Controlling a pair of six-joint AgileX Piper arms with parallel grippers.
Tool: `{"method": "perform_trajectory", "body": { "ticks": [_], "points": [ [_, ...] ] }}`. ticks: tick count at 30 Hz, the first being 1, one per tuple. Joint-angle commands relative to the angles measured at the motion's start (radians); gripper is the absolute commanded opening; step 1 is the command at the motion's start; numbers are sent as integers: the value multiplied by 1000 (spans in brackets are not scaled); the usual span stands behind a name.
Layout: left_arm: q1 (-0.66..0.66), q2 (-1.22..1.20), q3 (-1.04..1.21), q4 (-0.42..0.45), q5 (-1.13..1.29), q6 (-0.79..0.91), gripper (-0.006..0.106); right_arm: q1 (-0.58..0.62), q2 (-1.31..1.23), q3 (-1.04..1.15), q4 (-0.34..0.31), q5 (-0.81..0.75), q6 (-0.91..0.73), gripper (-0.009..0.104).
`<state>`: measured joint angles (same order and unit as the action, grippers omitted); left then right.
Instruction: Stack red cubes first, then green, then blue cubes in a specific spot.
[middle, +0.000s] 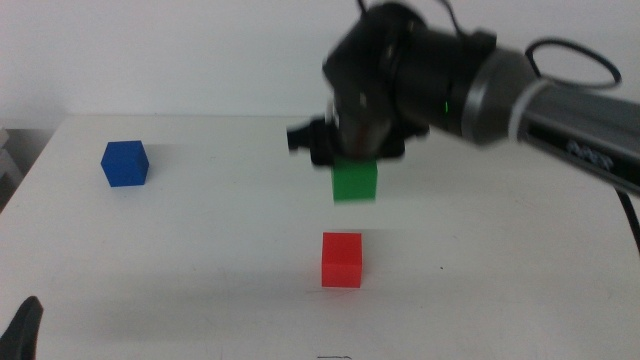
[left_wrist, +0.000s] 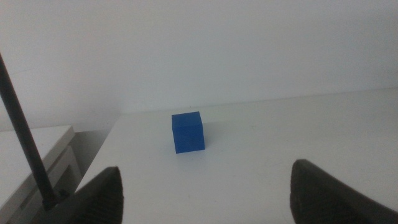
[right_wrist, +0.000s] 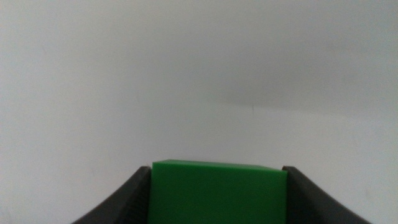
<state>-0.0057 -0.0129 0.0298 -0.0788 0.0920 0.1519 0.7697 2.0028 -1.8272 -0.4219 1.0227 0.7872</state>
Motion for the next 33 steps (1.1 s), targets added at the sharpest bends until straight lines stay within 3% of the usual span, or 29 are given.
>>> {"method": "perform_trajectory", "body": {
  "ticks": [1, 4, 10, 16, 33],
  "points": [
    [-2, -20, -3, -5, -82, -10, 90, 37, -95, 72, -77, -46, 83, -1],
    [-2, -20, -3, -5, -82, -10, 90, 84, -102, 122, -109, -21, 161, -1],
    [-2, -20, -3, -5, -82, -10, 90, 137, -99, 143, -100, 11, 247, -1],
    [-2, -20, -3, -5, -82, -10, 90, 134, -101, 168, -90, 9, 272, -1],
    [-2, -20, -3, -5, -82, -10, 90, 95, -100, 193, -174, -75, 336, -1]
  ]
}}
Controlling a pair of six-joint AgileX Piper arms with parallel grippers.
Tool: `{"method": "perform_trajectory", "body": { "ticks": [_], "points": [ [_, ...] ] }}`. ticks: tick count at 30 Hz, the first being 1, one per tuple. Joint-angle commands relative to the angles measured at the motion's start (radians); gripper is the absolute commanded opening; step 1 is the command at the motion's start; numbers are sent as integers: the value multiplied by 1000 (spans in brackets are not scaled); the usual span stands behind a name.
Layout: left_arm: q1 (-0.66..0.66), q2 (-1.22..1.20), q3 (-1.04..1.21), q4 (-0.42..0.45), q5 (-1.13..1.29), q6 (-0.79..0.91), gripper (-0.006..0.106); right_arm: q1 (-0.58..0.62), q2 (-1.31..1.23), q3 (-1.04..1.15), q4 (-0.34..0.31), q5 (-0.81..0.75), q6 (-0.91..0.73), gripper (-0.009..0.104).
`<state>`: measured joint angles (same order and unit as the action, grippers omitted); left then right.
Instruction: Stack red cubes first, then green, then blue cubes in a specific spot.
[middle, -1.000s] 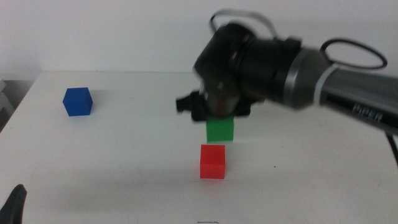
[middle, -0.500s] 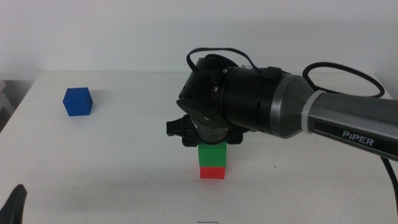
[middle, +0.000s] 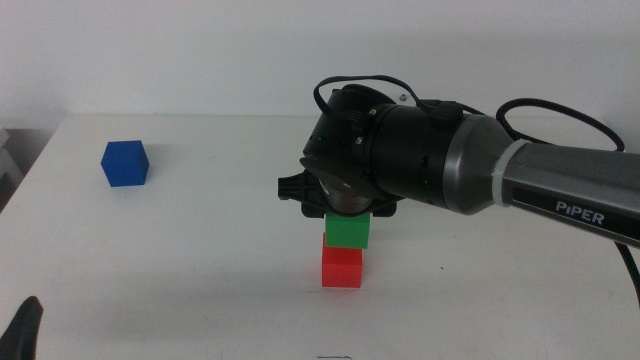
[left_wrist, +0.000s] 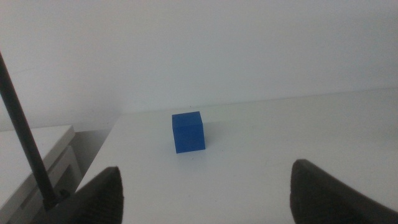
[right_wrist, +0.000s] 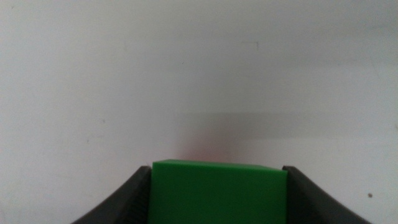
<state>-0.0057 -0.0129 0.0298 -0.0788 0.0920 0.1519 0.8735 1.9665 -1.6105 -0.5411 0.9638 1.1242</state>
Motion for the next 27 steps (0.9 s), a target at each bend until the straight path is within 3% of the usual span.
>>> {"method": "perform_trajectory", "body": {
  "ticks": [1, 27],
  "points": [
    [-2, -20, -3, -5, -82, -10, 90, -10, -63, -24, -55, -16, -1, -1],
    [-2, -20, -3, -5, -82, -10, 90, -9, -25, -7, 1, -36, -50, -1]
  ]
}}
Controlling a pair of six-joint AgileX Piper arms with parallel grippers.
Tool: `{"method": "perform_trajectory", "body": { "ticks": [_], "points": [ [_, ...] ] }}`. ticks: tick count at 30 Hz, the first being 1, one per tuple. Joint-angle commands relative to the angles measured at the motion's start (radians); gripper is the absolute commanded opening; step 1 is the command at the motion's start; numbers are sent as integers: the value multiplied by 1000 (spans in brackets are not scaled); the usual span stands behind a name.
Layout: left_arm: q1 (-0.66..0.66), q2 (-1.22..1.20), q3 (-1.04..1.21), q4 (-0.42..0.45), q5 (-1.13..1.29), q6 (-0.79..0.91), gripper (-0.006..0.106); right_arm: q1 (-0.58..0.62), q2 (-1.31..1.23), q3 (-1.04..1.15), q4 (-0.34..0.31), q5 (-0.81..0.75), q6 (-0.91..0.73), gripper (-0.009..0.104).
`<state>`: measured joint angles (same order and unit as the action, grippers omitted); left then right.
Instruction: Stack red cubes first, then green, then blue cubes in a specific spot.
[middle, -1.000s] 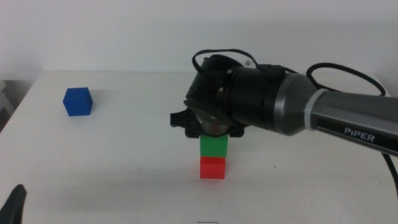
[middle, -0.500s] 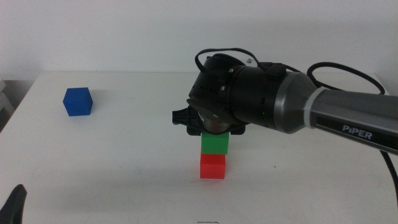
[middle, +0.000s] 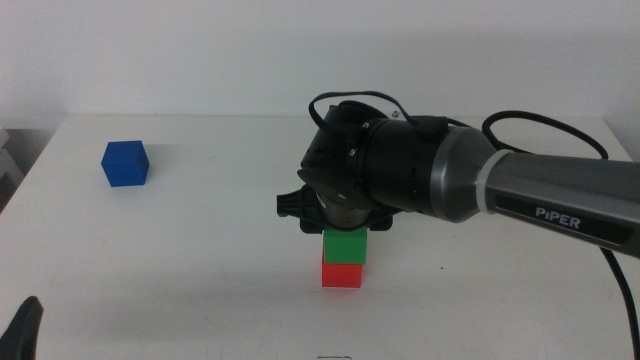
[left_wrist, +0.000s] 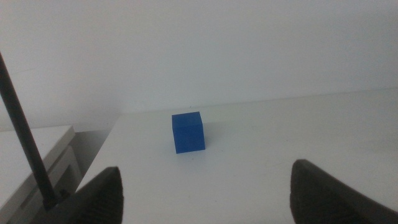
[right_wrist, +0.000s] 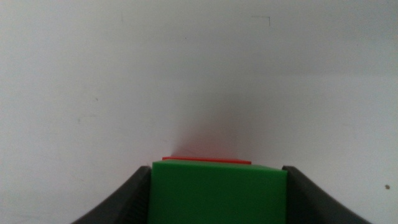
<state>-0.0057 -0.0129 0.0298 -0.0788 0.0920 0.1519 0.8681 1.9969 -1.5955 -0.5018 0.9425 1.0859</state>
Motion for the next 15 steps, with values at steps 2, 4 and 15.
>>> {"method": "perform_trajectory", "body": {
  "ticks": [2, 4, 15],
  "points": [
    [-2, -20, -3, -5, -82, -10, 90, -4, -56, -22, -38, -15, -12, -1],
    [-2, -20, -3, -5, -82, -10, 90, -5, -54, -22, -40, -26, -11, -1],
    [-2, -20, -3, -5, -82, -10, 90, -5, -41, -22, -40, -41, -11, 55]
  ]
}}
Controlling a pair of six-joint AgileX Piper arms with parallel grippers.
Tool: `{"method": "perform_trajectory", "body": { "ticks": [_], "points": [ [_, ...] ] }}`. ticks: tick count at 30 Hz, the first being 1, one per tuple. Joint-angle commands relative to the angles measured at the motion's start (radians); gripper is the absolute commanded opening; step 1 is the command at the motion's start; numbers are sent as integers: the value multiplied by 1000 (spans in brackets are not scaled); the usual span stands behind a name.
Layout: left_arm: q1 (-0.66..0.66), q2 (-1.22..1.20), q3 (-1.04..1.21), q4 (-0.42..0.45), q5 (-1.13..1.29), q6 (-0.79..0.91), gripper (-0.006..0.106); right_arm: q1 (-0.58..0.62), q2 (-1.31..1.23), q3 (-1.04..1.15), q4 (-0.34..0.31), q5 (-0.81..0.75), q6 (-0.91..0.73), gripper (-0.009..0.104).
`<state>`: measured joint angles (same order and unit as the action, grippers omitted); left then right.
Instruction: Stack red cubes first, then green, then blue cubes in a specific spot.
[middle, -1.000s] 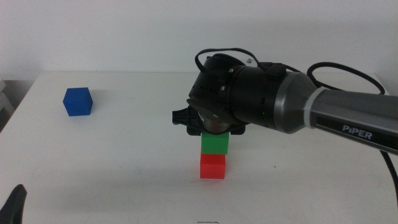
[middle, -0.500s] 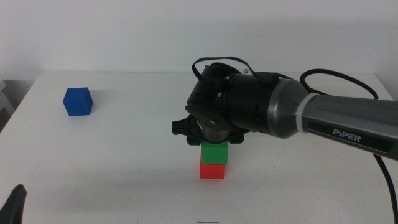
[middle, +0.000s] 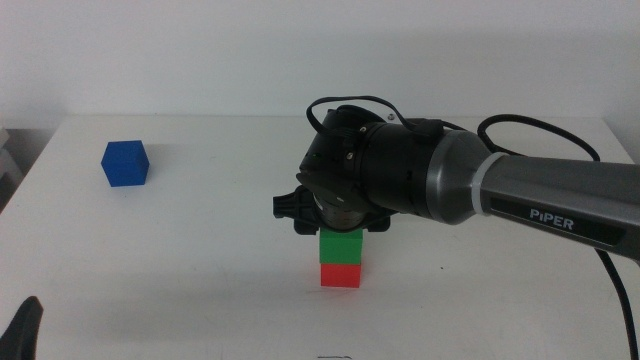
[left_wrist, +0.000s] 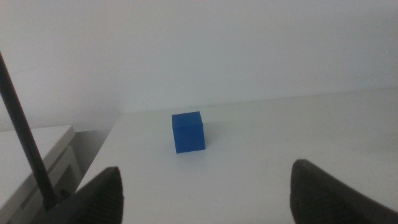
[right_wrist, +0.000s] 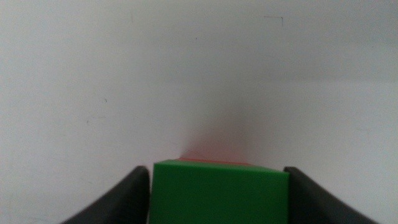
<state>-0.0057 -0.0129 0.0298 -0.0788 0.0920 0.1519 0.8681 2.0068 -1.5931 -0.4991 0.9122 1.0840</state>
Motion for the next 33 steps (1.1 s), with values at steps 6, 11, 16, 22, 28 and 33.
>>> {"method": "perform_trajectory", "body": {
  "ticks": [6, 11, 16, 22, 28, 33],
  "points": [
    [-2, -20, -3, -5, -82, -10, 90, -5, -51, -24, -45, -11, -9, 83],
    [-2, -20, -3, -5, -82, -10, 90, 11, -135, -24, -45, 62, -10, 90],
    [-2, -20, -3, -5, -82, -10, 90, 40, -294, -40, -37, 129, -103, 90],
    [-2, -20, -3, -5, -82, -10, 90, -14, -530, -4, 83, 156, -543, 90],
    [-2, -20, -3, -5, -82, -10, 90, -176, -904, 298, 257, 37, -947, 90],
    [-2, -20, -3, -5, -82, -10, 90, -225, -1170, 454, 443, -2, -1158, 90]
  ]
}}
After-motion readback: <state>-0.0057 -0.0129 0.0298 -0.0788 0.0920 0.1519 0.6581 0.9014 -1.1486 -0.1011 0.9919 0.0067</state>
